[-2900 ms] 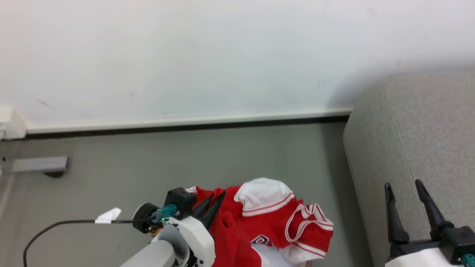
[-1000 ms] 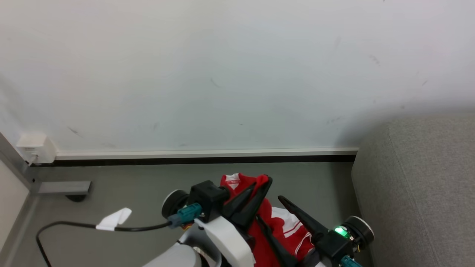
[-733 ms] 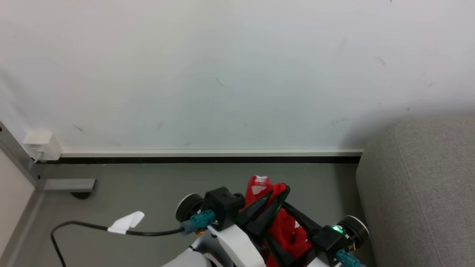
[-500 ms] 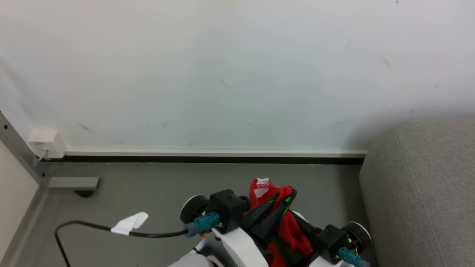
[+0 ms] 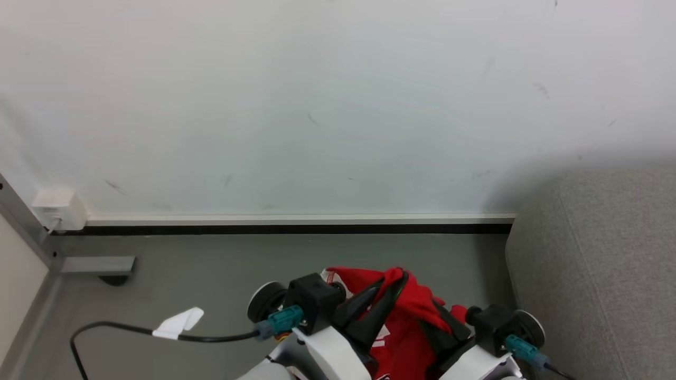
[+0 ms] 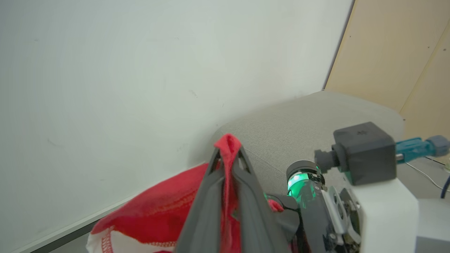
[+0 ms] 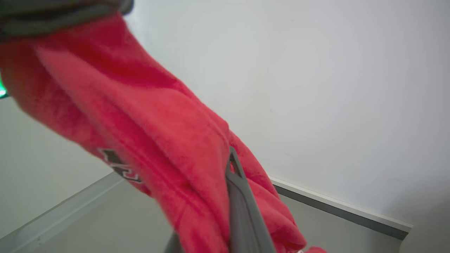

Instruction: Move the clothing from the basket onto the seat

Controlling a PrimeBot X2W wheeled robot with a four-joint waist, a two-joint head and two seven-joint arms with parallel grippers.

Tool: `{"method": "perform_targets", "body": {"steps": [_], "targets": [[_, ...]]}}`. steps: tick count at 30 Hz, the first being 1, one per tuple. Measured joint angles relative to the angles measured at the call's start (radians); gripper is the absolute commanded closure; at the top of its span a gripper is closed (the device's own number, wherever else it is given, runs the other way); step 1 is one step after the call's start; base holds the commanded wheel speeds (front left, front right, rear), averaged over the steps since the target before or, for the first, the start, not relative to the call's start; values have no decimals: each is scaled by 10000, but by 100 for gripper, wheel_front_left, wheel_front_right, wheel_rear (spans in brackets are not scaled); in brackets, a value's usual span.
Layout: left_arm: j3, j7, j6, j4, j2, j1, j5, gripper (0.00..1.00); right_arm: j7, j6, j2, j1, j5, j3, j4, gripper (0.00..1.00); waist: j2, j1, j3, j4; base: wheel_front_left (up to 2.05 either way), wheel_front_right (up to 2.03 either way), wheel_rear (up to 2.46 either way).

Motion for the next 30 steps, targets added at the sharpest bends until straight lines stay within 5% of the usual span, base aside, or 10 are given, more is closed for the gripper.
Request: {"method": "perform_targets", "body": {"steps": [30], "targets": [[-244,-704,-2,1197,-274,319,-4,0,2,0,-337,563,-1559,-2884,-1319,100,0,0,269,-2212,0,0,0]]}}
